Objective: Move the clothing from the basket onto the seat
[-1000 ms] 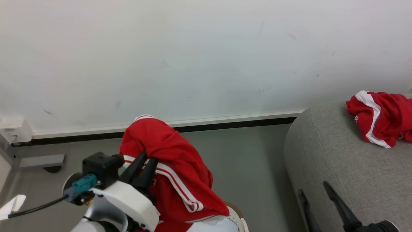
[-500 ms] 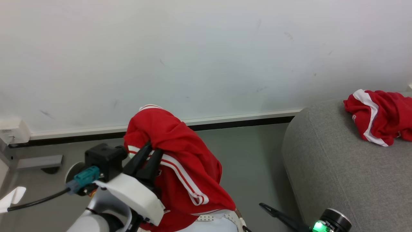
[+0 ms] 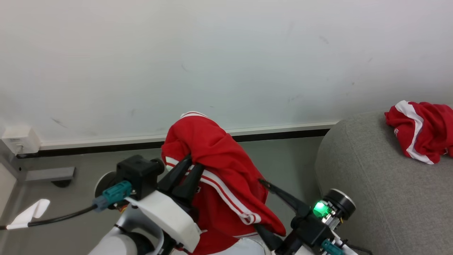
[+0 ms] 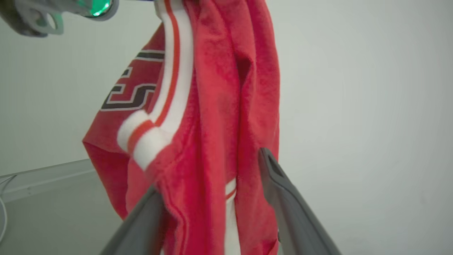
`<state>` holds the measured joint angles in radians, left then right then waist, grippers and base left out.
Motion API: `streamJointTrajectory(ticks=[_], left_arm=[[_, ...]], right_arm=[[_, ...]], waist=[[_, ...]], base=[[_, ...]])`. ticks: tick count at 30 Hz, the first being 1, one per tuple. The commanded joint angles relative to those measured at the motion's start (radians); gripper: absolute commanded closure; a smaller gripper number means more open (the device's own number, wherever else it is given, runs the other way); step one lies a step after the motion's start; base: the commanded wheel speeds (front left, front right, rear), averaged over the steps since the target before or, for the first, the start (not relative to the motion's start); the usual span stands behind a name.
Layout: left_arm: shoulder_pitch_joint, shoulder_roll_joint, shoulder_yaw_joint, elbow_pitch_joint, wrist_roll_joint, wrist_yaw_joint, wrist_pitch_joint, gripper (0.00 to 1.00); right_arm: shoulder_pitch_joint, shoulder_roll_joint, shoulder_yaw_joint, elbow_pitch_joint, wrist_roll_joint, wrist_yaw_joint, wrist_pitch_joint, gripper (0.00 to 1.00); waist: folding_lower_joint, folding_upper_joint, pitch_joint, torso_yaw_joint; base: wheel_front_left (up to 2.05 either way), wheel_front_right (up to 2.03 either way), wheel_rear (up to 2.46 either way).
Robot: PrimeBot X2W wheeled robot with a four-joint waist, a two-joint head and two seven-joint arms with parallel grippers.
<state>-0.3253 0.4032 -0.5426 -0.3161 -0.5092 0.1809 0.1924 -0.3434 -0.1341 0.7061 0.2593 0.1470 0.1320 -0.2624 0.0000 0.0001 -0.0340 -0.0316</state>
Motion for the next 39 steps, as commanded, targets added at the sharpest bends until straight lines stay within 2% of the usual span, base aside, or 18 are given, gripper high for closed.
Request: streamJointTrajectory(ticks=[1,6,16,17,18,19,20,26,31,33,34,39], left_arm=[[-0.008,0.000,0.000,-0.004,0.010,-0.003,0.001,1.00],[-0.012,-0.008,-0.015,-0.008,0.003,-0.009,0.005,1.00],[-0.018,-0.022,-0.038,-0.002,-0.025,-0.033,0.002,1.00],[-0.018,-0.023,-0.039,0.000,-0.027,-0.035,0.001,1.00],[-0.016,-0.027,-0.038,0.001,-0.035,-0.037,-0.001,1.00],[-0.014,-0.028,-0.037,0.003,-0.040,-0.037,-0.003,1.00],[-0.013,-0.025,-0.036,0.005,-0.040,-0.038,-0.003,1.00],[-0.006,-0.025,-0.031,0.021,-0.046,-0.035,-0.012,1.00],[-0.002,-0.024,-0.028,0.045,-0.047,-0.033,-0.022,1.00],[-0.002,-0.027,-0.023,0.053,-0.041,-0.026,-0.032,0.37],[-0.001,-0.027,-0.023,0.058,-0.038,-0.023,-0.037,0.00],[0.004,-0.027,-0.024,0.076,-0.030,-0.021,-0.052,0.00]], right_arm=[[-0.013,0.001,-0.014,0.006,-0.010,-0.003,-0.003,0.00],[-0.043,0.034,-0.055,0.028,-0.020,-0.003,-0.003,0.00],[-0.089,0.056,-0.041,0.148,0.103,-0.003,-0.002,0.00],[-0.091,0.059,-0.045,0.155,0.124,-0.003,-0.002,0.10],[-0.093,0.060,-0.050,0.160,0.141,-0.003,-0.002,0.57],[-0.092,0.062,-0.056,0.167,0.163,-0.003,-0.002,0.86],[-0.091,0.065,-0.056,0.171,0.185,-0.003,-0.002,1.00],[-0.113,0.073,-0.037,0.180,0.270,-0.003,-0.002,1.00],[-0.113,0.072,-0.061,0.159,0.314,-0.003,-0.002,1.00],[-0.108,0.071,-0.073,0.148,0.331,-0.003,-0.002,1.00],[-0.105,0.069,-0.080,0.142,0.338,-0.003,-0.002,1.00],[-0.094,0.065,-0.152,0.095,0.359,-0.003,-0.002,1.00]], waist=[[0.0000,-0.0001,0.000,0.003],[0.0000,-0.0001,-0.001,0.011],[0.0000,-0.0001,-0.003,0.015],[0.0000,-0.0001,-0.003,0.015],[0.0000,-0.0001,-0.003,0.015],[0.0000,-0.0001,-0.003,0.015],[0.0000,-0.0001,-0.003,0.015],[0.0000,-0.0001,0.002,0.010],[0.0000,-0.0001,0.009,0.003],[0.0000,-0.0001,0.013,0.000],[0.0000,-0.0001,0.015,-0.003],[0.0000,-0.0001,0.029,-0.022]], base=[[0.00,0.00,0.00],[0.00,0.00,0.00],[0.00,0.00,0.00],[0.00,0.00,0.00],[0.00,0.00,0.00],[0.00,0.00,0.00],[0.00,0.00,0.00],[0.00,0.00,0.00],[0.00,0.00,0.00],[0.00,0.00,0.00],[0.00,0.00,0.00],[0.00,0.00,0.00]])
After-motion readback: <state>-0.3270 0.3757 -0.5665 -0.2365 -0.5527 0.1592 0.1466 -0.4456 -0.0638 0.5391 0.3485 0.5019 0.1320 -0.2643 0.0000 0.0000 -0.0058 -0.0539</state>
